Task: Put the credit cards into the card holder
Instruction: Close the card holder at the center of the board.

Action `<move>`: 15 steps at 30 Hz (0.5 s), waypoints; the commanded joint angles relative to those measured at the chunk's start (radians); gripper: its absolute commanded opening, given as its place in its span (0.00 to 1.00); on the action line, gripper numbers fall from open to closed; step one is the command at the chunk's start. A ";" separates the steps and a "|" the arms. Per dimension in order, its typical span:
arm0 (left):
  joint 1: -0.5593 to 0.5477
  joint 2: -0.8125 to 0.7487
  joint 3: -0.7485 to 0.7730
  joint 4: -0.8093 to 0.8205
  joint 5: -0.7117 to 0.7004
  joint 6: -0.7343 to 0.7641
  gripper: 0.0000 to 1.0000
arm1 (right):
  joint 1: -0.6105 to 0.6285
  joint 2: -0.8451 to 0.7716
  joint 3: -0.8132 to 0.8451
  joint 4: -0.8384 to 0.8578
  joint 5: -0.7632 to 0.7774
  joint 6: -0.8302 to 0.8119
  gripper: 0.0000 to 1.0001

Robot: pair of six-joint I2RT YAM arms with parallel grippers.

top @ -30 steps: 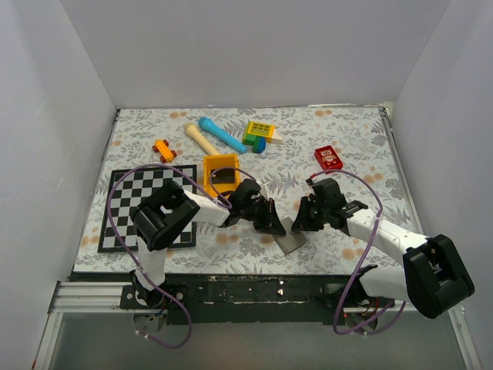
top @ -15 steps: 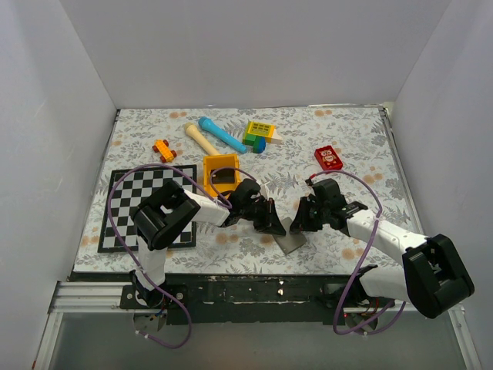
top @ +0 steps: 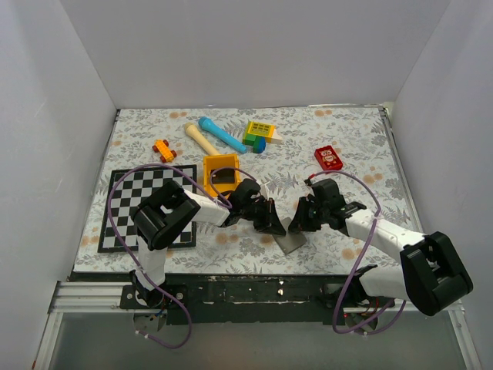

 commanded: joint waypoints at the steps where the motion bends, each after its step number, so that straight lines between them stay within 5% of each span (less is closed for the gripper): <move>1: 0.017 0.053 -0.008 -0.089 -0.148 0.053 0.00 | 0.001 0.014 -0.017 -0.005 -0.003 -0.008 0.20; 15: 0.015 0.050 -0.005 -0.095 -0.149 0.056 0.00 | 0.000 -0.117 0.041 -0.002 0.025 -0.010 0.21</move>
